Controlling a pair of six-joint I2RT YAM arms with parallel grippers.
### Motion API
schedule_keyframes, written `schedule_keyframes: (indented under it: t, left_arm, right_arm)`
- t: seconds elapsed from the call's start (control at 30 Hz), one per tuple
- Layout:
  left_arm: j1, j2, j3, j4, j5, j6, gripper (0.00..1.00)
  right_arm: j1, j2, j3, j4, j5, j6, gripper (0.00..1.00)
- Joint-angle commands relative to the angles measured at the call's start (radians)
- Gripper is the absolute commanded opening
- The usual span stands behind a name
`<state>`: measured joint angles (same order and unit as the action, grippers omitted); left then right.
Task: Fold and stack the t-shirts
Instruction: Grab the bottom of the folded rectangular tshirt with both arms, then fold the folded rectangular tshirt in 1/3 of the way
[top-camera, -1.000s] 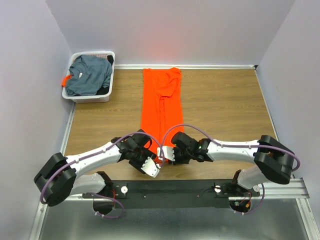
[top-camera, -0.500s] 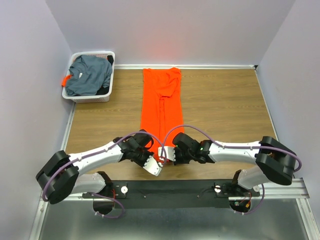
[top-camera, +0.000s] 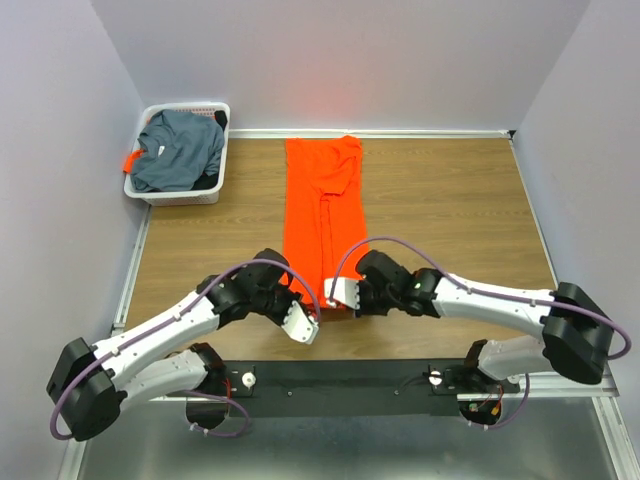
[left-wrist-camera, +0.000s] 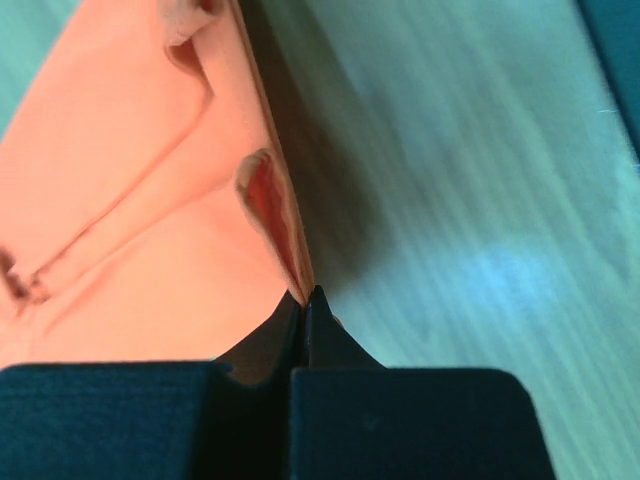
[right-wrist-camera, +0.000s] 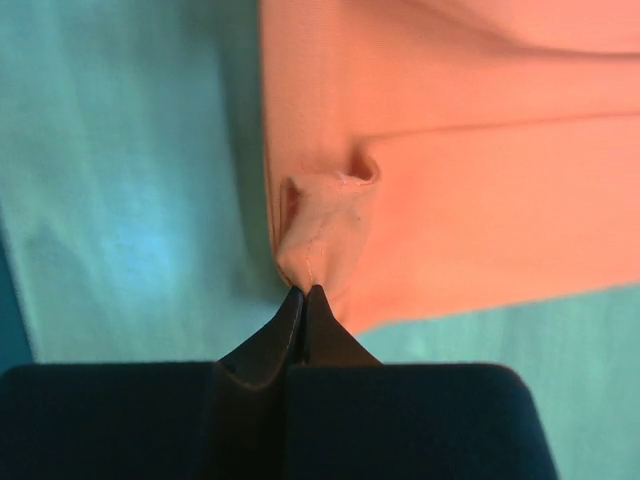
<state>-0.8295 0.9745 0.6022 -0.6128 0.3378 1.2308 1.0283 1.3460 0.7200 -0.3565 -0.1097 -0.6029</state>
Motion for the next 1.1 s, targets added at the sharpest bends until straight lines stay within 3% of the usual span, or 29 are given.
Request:
schedule_keyframes:
  t: [0.0,0.33,0.67,1.07]
  left_arm:
    - [0.056,-0.017,0.048,-0.007,0.037,0.004,0.0]
    - [0.317,0.223,0.231,0.083,0.11,0.127,0.0]
    - [0.454,0.441,0.367,0.24,0.115,0.225,0.0]
    - [0.547,0.717,0.6,0.266,0.156,0.266,0.0]
  right_arm:
    - [-0.069,-0.079,0.058,-0.062,0.027,-0.101,0.01]
    - [-0.305,0.096,0.262,-0.096,-0.063,-0.32,0.01]
    - [-0.473,0.376,0.533,-0.095,-0.131,-0.472,0.01]
    - [-0.539,0.62,0.792,-0.096,-0.165,-0.558,0.01]
